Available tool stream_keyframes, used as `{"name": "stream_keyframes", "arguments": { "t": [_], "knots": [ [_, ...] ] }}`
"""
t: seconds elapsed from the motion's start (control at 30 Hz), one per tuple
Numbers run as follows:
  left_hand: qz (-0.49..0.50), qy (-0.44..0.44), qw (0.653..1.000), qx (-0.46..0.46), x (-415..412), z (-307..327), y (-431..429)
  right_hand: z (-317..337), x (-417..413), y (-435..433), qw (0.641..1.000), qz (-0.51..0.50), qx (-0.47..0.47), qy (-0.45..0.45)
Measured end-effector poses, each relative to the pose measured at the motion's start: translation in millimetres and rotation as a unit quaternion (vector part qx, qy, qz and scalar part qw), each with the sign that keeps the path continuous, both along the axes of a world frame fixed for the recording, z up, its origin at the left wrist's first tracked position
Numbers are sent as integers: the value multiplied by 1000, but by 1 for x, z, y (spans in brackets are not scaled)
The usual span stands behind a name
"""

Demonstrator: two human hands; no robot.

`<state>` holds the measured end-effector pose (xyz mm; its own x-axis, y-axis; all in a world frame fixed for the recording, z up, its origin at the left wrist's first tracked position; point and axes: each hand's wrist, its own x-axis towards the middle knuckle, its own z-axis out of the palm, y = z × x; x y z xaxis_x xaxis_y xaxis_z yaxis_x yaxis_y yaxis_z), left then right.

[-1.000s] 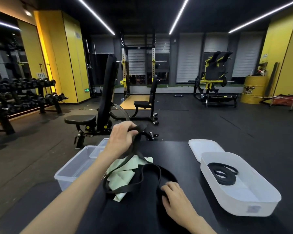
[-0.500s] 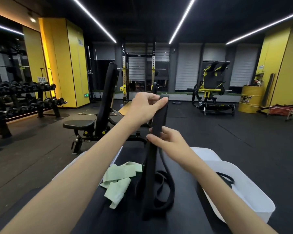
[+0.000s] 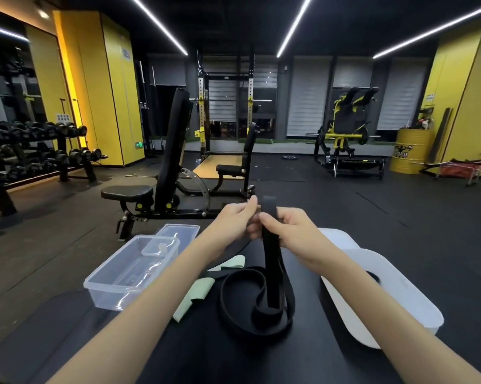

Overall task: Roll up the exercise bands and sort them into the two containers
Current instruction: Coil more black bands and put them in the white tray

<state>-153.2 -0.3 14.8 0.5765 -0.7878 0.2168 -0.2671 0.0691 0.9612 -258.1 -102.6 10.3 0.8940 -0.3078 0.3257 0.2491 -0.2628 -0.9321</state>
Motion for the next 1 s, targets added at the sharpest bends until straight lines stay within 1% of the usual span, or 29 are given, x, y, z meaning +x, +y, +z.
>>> {"name": "stream_keyframes", "arguments": {
  "t": [0.07,0.1,0.23,0.33,0.4,0.5,0.6,0.63,0.7,0.77,0.83,0.87,0.93,1.0],
  "knots": [
    [-23,37,999,12,-4,-21,8,0,3,-4,1000,-9,20,8],
    [-39,39,998,20,-4,-34,12,-1,4,-5,999,-11,41,17],
    [-91,-3,995,47,-20,-76,19,-9,5,-9,990,15,133,35],
    [-100,-4,995,19,-29,-84,17,-14,6,-14,981,15,189,41],
    [-101,-20,995,-4,-31,-79,16,-14,5,-20,979,2,193,66],
    [-94,-74,992,-23,-33,-60,14,-14,1,-31,980,-35,140,139],
    [-73,-170,982,-19,-24,-39,7,-21,-7,-42,974,-54,97,198],
    [-70,-194,978,-10,-20,-32,4,-22,-9,-45,973,-66,84,204],
    [-70,-204,976,-6,-15,-21,1,-28,-12,-51,974,-114,52,187],
    [-57,-199,978,-18,-12,-12,1,-37,-14,-57,974,-172,5,148],
    [-40,-169,984,-37,-9,-7,2,-54,-16,-62,969,-174,-103,142],
    [-29,-145,988,-50,-6,-6,1,-64,-16,-63,961,-149,-170,161],
    [-12,-95,992,-76,-1,-9,0,-87,-11,-59,930,-90,-286,214],
    [-10,-59,994,-93,2,-12,-1,-109,-2,-45,894,-37,-362,260]
  ]
}}
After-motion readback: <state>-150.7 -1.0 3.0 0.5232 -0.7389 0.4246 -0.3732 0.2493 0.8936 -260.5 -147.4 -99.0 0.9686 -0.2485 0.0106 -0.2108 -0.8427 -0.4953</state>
